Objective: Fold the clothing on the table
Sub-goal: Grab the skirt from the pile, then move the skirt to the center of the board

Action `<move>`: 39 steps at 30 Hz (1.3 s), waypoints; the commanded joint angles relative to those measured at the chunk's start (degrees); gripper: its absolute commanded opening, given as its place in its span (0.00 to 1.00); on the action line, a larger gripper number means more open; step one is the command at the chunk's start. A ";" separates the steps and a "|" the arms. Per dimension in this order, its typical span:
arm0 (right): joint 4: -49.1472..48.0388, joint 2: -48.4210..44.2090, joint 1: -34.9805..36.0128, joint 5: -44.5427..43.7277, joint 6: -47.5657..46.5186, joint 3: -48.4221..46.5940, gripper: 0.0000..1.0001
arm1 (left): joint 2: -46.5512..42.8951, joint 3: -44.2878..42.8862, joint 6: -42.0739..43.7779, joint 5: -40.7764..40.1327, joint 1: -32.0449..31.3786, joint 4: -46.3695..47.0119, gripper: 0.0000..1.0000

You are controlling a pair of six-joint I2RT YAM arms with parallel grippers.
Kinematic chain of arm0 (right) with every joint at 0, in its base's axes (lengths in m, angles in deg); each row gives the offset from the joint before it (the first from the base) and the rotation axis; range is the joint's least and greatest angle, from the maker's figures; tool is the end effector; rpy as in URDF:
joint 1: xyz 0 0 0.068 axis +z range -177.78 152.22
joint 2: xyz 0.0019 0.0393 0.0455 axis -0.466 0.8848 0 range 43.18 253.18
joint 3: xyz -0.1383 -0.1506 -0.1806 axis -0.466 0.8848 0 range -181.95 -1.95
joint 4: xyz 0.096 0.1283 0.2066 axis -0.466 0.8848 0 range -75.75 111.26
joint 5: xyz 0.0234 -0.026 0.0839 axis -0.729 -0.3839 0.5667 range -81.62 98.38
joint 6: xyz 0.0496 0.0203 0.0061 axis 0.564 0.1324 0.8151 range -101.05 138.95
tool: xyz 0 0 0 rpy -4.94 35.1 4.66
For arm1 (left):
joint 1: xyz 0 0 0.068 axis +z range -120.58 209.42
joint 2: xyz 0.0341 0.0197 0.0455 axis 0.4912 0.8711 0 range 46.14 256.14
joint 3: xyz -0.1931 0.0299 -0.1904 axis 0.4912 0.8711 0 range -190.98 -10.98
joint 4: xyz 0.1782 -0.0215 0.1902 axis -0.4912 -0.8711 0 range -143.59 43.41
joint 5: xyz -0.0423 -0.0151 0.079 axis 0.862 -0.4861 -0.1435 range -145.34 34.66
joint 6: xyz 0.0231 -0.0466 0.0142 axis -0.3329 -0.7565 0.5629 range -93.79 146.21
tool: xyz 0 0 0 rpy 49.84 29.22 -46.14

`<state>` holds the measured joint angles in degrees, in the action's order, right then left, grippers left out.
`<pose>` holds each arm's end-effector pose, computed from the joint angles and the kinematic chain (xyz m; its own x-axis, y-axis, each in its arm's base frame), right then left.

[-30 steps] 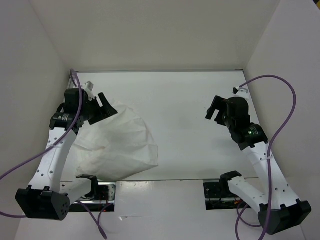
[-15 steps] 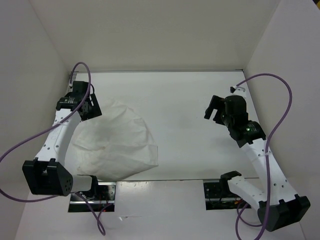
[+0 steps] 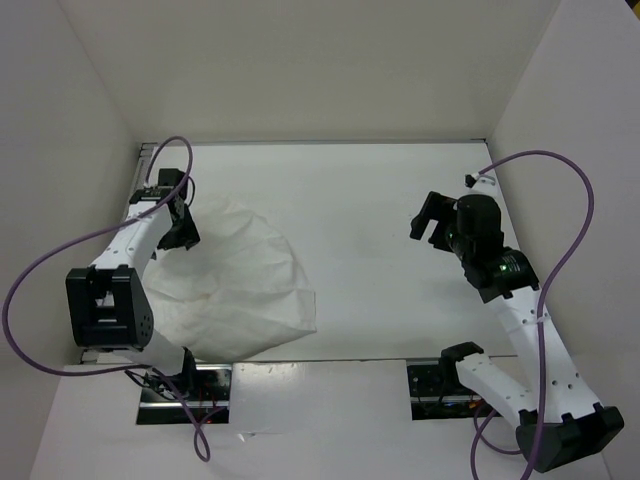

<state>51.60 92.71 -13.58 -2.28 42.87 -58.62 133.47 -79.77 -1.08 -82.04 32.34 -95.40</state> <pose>0.1747 0.0374 0.3495 -0.4808 0.2895 -0.8276 0.1192 0.9567 0.2654 0.2985 0.0312 0.2586 -0.7191 -0.4467 -0.5323 -0.6165 0.7635 0.1921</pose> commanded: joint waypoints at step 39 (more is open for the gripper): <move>0.19 -5.33 -0.49 -4.73 4.99 -1.43 0.98 | 12.95 -60.73 -6.73 77.67 -22.96 18.24 0.00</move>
<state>51.66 89.92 -13.58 -4.97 45.62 -58.62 146.59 -130.63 -3.12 -12.57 9.04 -83.36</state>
